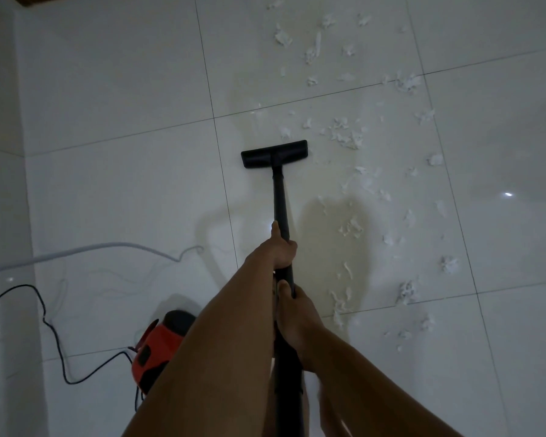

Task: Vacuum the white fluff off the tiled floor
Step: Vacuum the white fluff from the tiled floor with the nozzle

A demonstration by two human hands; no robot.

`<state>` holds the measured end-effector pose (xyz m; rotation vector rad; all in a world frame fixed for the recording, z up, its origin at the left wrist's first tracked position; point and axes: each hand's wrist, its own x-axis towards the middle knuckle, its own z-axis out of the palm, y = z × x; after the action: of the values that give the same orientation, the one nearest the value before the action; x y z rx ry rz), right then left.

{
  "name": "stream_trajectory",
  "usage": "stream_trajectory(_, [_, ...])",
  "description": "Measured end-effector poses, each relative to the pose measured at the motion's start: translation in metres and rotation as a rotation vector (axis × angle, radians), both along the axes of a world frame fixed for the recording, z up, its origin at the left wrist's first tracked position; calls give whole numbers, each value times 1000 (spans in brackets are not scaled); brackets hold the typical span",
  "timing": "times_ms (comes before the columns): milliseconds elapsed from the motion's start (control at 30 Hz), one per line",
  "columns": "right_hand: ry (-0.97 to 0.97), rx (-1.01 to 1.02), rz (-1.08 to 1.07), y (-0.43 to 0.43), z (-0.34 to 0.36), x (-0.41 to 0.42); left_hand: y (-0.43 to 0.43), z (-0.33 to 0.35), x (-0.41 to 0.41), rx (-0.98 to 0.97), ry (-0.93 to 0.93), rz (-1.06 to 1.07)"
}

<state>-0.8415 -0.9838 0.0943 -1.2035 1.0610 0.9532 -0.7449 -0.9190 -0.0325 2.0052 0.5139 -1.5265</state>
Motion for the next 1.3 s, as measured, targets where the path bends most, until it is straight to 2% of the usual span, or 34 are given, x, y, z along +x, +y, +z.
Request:
stream_trajectory(500, [35,28,-40,10,-30,53,3,-11,59,-5,-34,50])
stream_trajectory(767, [18,21,-58,27,-13,99,19,-11,103,-11,-33,9])
stream_trajectory(933, [-47,-58,52,31,1,124,26,-5,126,-12,-26,-8])
stream_trajectory(1033, [-157,-107,76,21,9,142,27,-6,140,-5,-26,-28])
stream_trajectory(1133, [-196,25,136,11,23,163,24,-6,160,-4,-31,-38])
stream_trajectory(1233, [-277,28,205,3,22,180,20,-6,185,-2,-29,-42])
stream_trajectory(1300, [-162,10,81,5,29,215,18,-7,206,1,-31,-37])
